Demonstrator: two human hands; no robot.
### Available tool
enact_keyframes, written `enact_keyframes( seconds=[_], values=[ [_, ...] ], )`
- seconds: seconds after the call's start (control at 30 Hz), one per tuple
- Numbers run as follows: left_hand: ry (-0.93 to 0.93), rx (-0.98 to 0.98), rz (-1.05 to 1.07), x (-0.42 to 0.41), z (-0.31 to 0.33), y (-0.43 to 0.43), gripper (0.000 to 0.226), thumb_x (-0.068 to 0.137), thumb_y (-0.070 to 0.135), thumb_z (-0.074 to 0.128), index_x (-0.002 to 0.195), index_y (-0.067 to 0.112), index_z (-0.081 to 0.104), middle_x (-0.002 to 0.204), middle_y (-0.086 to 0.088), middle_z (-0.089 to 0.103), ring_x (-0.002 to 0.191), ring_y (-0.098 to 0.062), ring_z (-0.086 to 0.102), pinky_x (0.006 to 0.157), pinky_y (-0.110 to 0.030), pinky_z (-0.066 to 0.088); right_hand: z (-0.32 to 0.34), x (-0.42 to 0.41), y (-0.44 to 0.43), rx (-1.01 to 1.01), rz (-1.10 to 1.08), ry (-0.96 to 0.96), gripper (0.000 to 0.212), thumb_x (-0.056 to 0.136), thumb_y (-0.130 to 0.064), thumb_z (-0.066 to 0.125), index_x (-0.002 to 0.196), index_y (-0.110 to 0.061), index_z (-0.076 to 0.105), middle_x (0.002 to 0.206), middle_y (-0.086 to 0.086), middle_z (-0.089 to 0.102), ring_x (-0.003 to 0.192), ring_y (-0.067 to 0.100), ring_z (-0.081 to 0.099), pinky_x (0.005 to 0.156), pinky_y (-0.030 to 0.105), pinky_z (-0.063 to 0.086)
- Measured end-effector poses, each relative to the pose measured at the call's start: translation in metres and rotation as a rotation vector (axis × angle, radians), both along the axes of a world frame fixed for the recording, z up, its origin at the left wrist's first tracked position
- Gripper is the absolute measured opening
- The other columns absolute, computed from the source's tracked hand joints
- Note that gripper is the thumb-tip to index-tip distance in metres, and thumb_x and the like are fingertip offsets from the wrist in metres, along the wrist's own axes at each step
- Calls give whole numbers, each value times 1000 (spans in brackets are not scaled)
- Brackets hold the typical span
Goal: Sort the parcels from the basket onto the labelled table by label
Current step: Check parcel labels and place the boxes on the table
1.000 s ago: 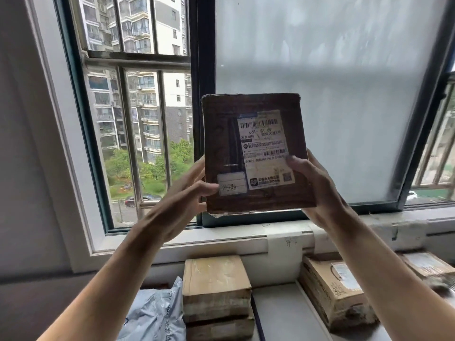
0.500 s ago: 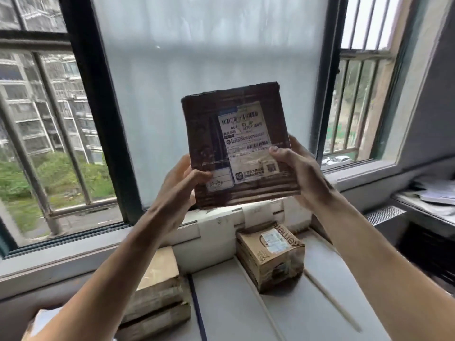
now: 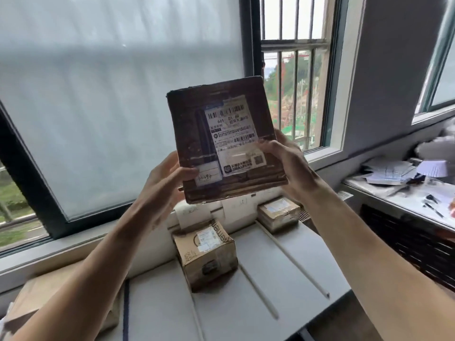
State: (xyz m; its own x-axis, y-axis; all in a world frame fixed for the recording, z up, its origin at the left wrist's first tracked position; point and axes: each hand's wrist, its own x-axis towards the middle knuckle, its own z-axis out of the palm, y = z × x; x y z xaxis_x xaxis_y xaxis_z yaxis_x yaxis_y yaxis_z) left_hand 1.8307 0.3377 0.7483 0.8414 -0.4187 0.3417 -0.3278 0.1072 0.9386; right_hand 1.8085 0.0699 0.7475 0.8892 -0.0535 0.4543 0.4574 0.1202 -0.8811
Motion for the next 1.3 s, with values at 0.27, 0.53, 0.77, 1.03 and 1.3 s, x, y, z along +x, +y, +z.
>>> enact_keyframes(
  seconds=[0.27, 0.53, 0.77, 1.03, 1.3],
  values=[
    [92, -61, 148, 29, -25, -51, 36, 76, 30, 66, 111, 21, 73, 106, -12, 78, 100, -32, 72, 77, -42, 56, -42, 28, -50, -9, 119, 203, 100, 67, -78, 75, 153, -48, 34, 166, -4, 34, 153, 30, 28, 122, 65, 18],
    [262, 15, 75, 113, -93, -88, 69, 72, 48, 76, 125, 5, 69, 120, -23, 72, 107, -38, 68, 91, -47, 52, -115, 76, -108, -22, 85, 483, 94, 68, -50, 86, 145, -37, 34, 132, 7, 70, 129, 31, 60, 110, 60, 45],
    [436, 171, 250, 189, -161, -137, 53, 93, 43, 69, 141, 21, 61, 129, -7, 71, 119, -25, 66, 112, -46, 44, -189, 131, -116, 237, -164, 762, 69, 81, -26, 83, 134, -26, 38, 114, 15, 73, 90, 29, 72, 75, 47, 62],
    [620, 312, 431, 200, -238, -161, 69, 100, 26, 66, 158, 7, 34, 159, -8, 43, 144, -22, 43, 108, -30, 35, -283, 187, -74, 369, -411, 994, 91, 82, -27, 86, 143, -30, 19, 130, 10, 55, 111, 29, 61, 90, 53, 58],
    [698, 481, 432, 193, -275, -197, 42, 101, 5, 60, 143, 14, 56, 130, 8, 60, 91, 10, 55, 61, 3, 40, -343, 230, -55, 306, -438, 1165, 96, 77, -28, 90, 145, -19, 22, 140, 26, 42, 110, 36, 51, 91, 42, 49]
  ],
)
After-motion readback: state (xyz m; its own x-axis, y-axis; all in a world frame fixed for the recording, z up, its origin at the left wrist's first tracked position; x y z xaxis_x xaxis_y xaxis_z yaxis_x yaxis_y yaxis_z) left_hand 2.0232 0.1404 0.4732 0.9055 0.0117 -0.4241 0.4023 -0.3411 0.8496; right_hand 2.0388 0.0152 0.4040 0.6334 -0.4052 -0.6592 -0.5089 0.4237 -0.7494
